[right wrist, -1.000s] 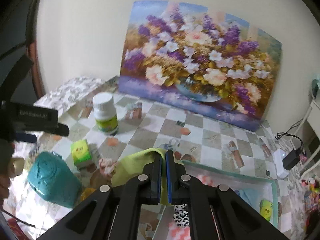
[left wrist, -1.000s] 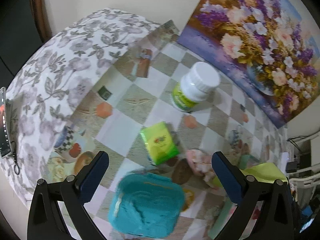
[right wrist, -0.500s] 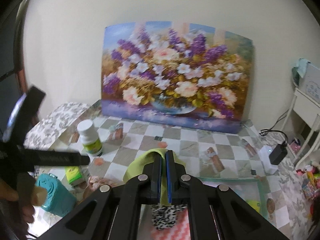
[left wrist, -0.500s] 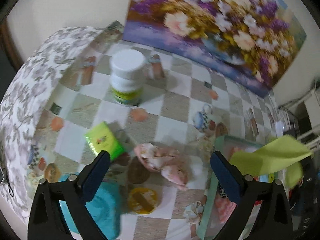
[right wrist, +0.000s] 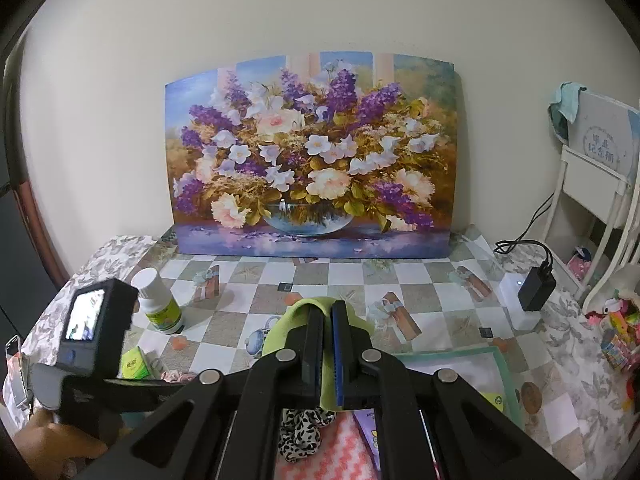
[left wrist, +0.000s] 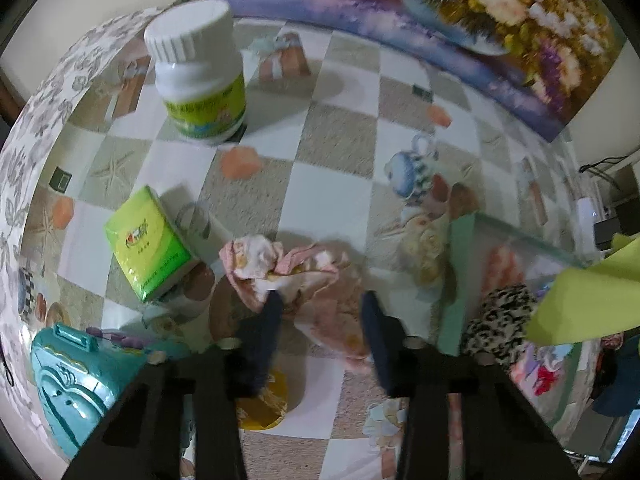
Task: Organize soft objects
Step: 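Grasp the pink crumpled cloth with the left gripper while the right carries the green cloth, then carry the pink cloth over the tray with the left gripper while the right holds the green cloth above it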
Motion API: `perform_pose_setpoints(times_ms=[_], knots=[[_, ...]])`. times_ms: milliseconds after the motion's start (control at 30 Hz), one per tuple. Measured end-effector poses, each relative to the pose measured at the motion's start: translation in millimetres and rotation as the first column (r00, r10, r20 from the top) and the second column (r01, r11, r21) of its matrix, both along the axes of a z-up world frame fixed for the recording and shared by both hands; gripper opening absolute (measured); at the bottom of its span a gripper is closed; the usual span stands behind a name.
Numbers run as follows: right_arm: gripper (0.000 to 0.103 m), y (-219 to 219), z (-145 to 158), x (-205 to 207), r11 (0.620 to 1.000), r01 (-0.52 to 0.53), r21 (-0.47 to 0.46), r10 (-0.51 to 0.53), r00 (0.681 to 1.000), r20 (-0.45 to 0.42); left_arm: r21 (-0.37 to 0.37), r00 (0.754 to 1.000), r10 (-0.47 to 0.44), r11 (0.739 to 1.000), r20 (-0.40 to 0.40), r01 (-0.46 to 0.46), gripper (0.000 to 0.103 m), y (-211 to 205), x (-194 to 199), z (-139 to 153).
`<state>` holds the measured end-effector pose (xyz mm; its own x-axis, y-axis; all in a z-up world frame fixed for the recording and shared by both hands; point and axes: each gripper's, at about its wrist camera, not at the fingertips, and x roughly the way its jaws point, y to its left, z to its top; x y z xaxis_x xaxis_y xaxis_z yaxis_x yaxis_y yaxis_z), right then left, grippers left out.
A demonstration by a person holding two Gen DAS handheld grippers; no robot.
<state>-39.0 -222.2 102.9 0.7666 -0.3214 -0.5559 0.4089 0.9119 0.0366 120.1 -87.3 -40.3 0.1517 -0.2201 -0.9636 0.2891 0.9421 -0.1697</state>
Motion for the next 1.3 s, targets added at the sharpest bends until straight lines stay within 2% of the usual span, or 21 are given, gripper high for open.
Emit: perform_pose_setpoints(times_ms=[33,100,233,533,767,967,1067,1300], knots=[[0.004,1,0,0,1.000,-0.002,-0.001,0.002,1.000,0.000,0.004,1.000,0.001,1.000,-0.001,-0.001,0.022,0,0,-1],[0.004,2,0,0,1.000,-0.006,-0.005,0.006,1.000,0.001,0.001,1.000,0.006,1.000,-0.001,-0.006,0.012,1,0,-2],[0.004,3,0,-1,1.000,-0.007,-0.004,0.008,1.000,0.004,-0.014,1.000,0.024,1.000,0.008,-0.024,0.007,6,0,0],[0.004,1,10,-7,1.000,0.008,-0.002,-0.008,0.999,0.037,-0.099,0.996,0.035,0.995,0.078,-0.027,0.006,13,-5,35],[0.004,-7,34,-27,0.998,0.056,-0.010,-0.054,0.991,0.124,-0.193,0.976,0.022,0.981,0.215,0.021,0.006,9,-20,98],[0.004,-22,63,-62,0.990,0.140,-0.022,-0.132,0.966,0.222,-0.236,0.943,-0.027,0.966,0.331,0.111,0.006,-5,-46,145],[0.004,-34,74,-80,0.980,0.198,-0.020,-0.187,0.948,0.258,-0.253,0.930,-0.061,0.954,0.362,0.161,0.006,-14,-57,159],[0.004,-71,76,-123,0.940,0.340,0.029,-0.335,0.899,0.282,-0.256,0.914,-0.152,0.931,0.377,0.261,0.006,-43,-82,165]])
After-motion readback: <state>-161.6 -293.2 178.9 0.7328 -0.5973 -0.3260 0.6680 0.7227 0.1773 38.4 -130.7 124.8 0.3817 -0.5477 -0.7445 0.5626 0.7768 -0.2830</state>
